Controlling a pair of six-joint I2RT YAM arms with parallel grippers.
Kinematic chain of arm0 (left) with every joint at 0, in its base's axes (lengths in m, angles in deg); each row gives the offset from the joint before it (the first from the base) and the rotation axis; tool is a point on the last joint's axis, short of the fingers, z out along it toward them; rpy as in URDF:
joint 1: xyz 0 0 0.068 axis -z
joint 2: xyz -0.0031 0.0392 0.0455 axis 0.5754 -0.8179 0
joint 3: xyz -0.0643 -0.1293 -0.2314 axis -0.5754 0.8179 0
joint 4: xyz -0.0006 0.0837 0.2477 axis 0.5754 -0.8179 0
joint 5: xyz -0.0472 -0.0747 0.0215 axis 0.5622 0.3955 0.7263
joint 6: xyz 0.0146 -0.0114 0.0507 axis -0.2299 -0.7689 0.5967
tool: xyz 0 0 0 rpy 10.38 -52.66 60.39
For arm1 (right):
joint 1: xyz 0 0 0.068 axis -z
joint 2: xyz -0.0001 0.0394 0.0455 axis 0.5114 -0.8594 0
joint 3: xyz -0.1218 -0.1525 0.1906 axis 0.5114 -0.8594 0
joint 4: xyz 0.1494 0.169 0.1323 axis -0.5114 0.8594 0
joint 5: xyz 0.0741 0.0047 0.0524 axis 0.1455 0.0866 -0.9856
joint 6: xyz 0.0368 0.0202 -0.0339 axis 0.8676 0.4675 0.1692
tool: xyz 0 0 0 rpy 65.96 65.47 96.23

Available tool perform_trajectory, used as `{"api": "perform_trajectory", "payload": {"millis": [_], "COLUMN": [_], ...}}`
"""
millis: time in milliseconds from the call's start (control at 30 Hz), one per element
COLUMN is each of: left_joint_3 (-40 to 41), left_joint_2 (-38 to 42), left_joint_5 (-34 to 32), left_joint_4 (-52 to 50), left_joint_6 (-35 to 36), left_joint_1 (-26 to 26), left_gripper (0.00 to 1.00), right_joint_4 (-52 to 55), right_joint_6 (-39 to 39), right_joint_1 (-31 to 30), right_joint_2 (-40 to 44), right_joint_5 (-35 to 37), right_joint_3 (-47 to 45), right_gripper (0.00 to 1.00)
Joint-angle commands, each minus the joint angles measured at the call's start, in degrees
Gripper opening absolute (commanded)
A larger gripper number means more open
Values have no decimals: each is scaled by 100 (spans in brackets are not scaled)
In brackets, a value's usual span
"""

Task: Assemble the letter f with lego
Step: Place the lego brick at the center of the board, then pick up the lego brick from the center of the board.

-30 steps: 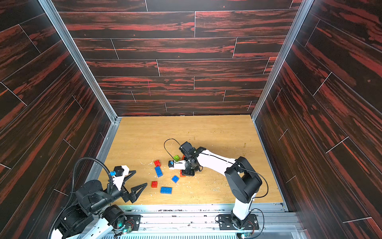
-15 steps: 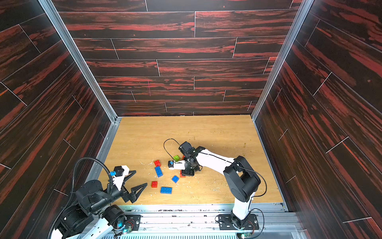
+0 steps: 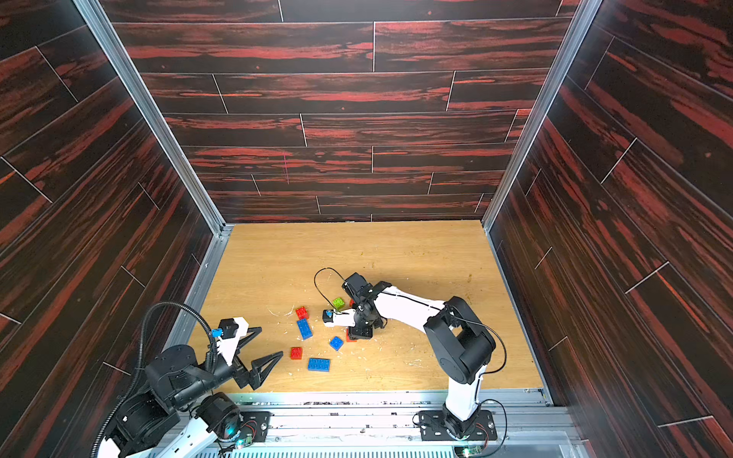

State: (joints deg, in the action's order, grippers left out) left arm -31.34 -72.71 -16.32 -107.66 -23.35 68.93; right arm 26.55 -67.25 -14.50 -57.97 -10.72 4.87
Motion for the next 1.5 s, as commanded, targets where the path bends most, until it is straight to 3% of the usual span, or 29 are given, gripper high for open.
{"api": "perform_trajectory", "payload": {"millis": [0,667,967,1467], "left_joint_3": [72,72,64,69], "left_joint_2": [11,22,34,68], "left_joint_5": [67,67,57,42], "left_joint_4": [48,46,34,24], "left_joint_6": [-15,-15,-11,-22], "left_joint_1": [28,66,82,100], "left_gripper": [100,100,100,100], "right_joint_4": [99,507,1256,1630], "right_joint_6": [69,179,365,41], "right_joint_1": [-19,155,658,948], "right_joint_2": [-18,657,-38,-996], "right_joint_5": [-97,-244,216,289], "right_joint_3": [117,614,1799,2673], "right_gripper": [45,49,49,49]}}
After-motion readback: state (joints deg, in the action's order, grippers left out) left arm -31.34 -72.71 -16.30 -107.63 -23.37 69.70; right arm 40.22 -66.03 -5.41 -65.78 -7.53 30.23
